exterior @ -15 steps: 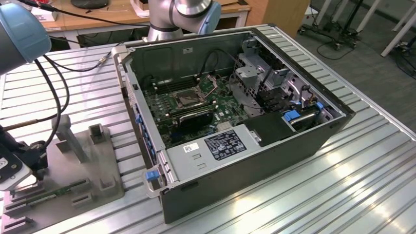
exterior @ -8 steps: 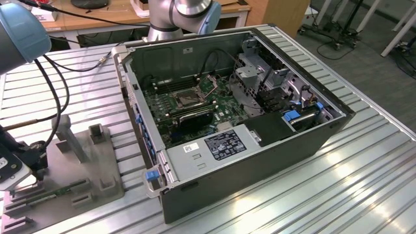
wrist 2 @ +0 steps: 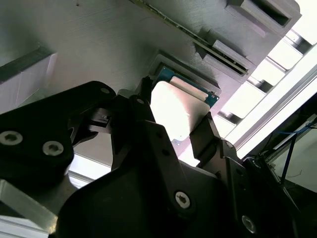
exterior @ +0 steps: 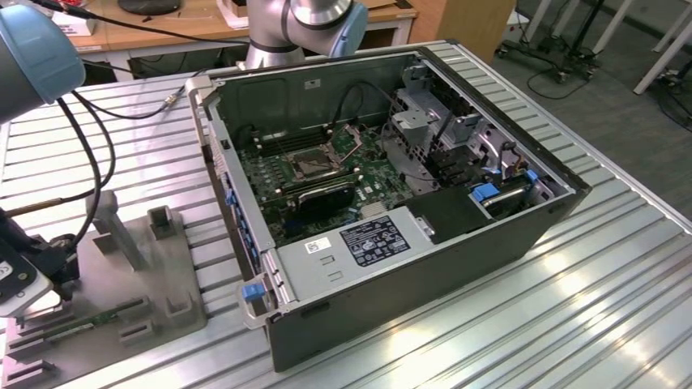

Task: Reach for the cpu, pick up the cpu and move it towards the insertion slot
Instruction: 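Pick up the cpu and move it towards the insertion slot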

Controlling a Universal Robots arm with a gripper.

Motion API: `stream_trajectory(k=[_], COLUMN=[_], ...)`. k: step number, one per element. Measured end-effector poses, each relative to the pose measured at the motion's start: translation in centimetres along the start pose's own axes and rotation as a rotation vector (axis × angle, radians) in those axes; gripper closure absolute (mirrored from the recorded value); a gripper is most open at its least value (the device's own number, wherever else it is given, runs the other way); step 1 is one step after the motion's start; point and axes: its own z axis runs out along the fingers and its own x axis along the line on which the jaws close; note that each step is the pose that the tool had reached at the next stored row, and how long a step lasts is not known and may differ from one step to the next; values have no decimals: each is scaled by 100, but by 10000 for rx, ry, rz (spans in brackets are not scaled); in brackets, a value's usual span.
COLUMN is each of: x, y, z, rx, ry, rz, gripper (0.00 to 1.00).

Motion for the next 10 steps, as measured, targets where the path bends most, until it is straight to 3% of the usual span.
stream_trajectory(k=[10], x=[-1], y=[0], z=[-7], rx=[47], ry=[0], rz=[1], gripper=[45])
